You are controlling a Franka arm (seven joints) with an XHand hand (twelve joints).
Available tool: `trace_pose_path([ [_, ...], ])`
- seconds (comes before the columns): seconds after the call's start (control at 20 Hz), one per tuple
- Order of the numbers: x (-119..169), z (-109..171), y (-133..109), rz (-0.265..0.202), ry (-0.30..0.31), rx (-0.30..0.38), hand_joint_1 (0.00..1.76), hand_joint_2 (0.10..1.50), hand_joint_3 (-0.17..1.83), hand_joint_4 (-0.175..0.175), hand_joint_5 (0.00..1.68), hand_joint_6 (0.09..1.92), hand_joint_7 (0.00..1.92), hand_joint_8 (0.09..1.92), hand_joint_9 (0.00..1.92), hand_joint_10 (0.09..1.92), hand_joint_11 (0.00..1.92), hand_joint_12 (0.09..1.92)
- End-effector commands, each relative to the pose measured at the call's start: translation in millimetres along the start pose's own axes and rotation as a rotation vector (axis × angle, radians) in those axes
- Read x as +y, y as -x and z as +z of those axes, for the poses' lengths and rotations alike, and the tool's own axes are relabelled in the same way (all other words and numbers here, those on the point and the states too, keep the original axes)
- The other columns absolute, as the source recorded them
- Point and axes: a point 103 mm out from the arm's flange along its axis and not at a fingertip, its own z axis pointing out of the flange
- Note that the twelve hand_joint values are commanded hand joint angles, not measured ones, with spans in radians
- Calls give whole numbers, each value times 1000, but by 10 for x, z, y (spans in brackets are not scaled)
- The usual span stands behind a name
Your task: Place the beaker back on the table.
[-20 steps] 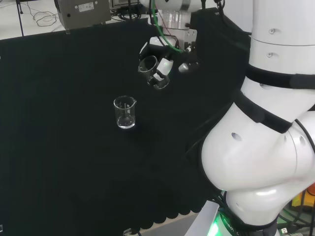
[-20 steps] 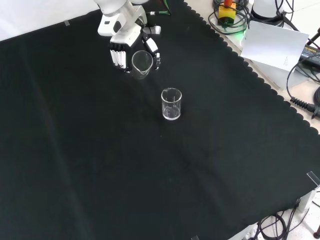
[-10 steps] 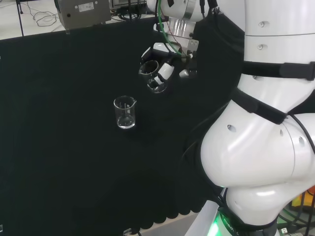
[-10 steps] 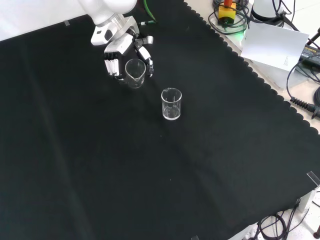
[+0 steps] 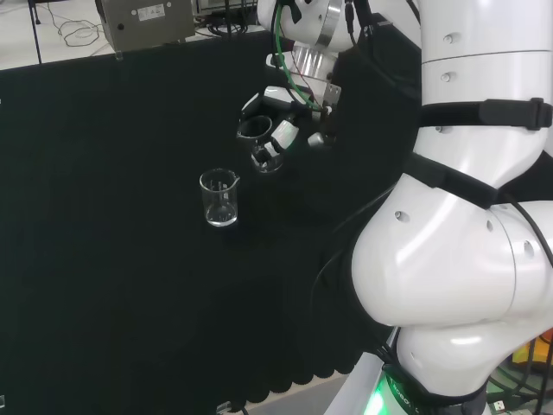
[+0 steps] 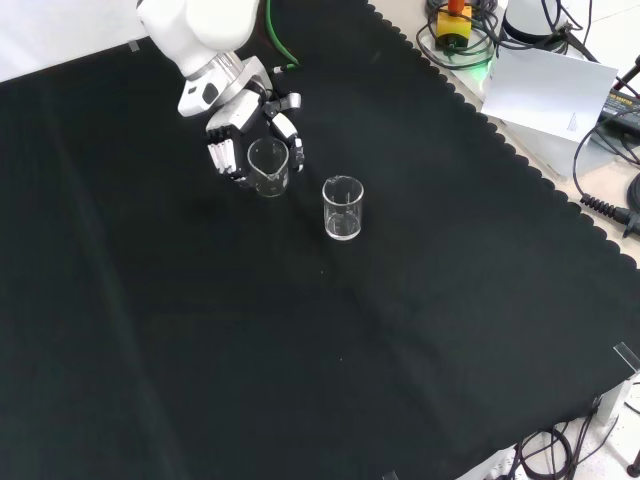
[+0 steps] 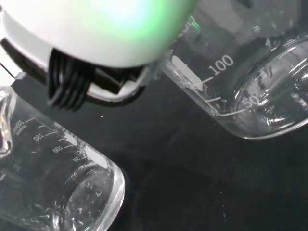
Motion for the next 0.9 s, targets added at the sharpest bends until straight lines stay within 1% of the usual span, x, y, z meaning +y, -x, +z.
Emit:
trace_pose_path([
  [0.05, 0, 101, 33, -21, 4, 36, 1446, 436, 1023, -175, 1189, 922, 1240, 943, 1470, 610, 1099, 802],
  [0.45, -9, 220, 143, 2, 7, 53, 1446, 440, 1010, -175, 1198, 908, 1246, 927, 1474, 580, 1099, 787],
  [0.9, 38, 246, 199, 14, 28, 48, 1445, 448, 992, -175, 1203, 915, 1254, 905, 1461, 564, 1094, 779],
])
